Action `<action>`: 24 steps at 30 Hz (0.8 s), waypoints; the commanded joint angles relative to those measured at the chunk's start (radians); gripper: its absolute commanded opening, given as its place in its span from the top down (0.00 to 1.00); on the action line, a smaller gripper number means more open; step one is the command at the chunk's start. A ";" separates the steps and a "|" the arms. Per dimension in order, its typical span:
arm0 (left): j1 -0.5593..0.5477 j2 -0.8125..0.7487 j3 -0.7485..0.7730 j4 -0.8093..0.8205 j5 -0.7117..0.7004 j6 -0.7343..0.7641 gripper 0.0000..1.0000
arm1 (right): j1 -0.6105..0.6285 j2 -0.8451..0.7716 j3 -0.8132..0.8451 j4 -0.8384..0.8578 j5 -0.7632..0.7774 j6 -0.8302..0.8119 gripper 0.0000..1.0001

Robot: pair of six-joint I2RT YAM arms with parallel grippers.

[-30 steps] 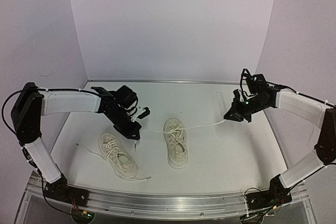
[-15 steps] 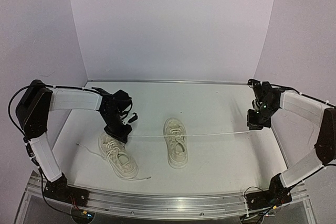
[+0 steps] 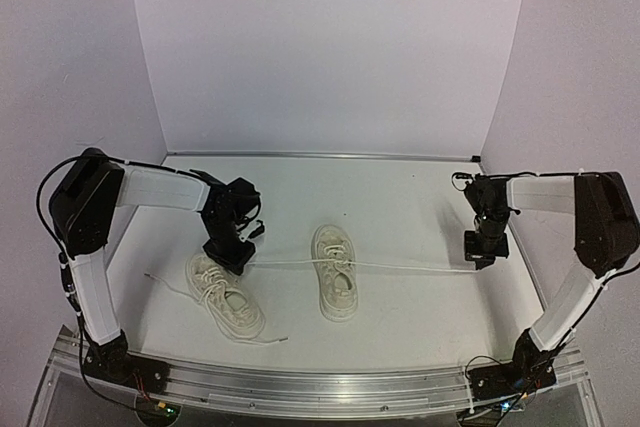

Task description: Tie the shoes

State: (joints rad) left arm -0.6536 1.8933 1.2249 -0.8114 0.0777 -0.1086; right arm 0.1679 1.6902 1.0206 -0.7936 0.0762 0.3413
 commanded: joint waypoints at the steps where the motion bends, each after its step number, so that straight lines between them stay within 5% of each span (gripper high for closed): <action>1: 0.042 -0.010 0.010 -0.074 -0.170 -0.030 1.00 | -0.006 0.004 0.012 0.007 0.050 0.008 1.00; 16: 0.090 -0.080 -0.011 -0.074 -0.200 0.007 1.00 | -0.066 -0.020 0.039 0.001 0.019 -0.011 1.00; 24: 0.008 -0.119 -0.024 -0.004 -0.009 0.174 0.95 | -0.068 0.000 0.065 0.017 -0.202 -0.095 0.98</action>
State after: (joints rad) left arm -0.5856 1.8273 1.2055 -0.8452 -0.0264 -0.0436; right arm 0.1052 1.6923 1.0451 -0.7747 0.0025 0.3078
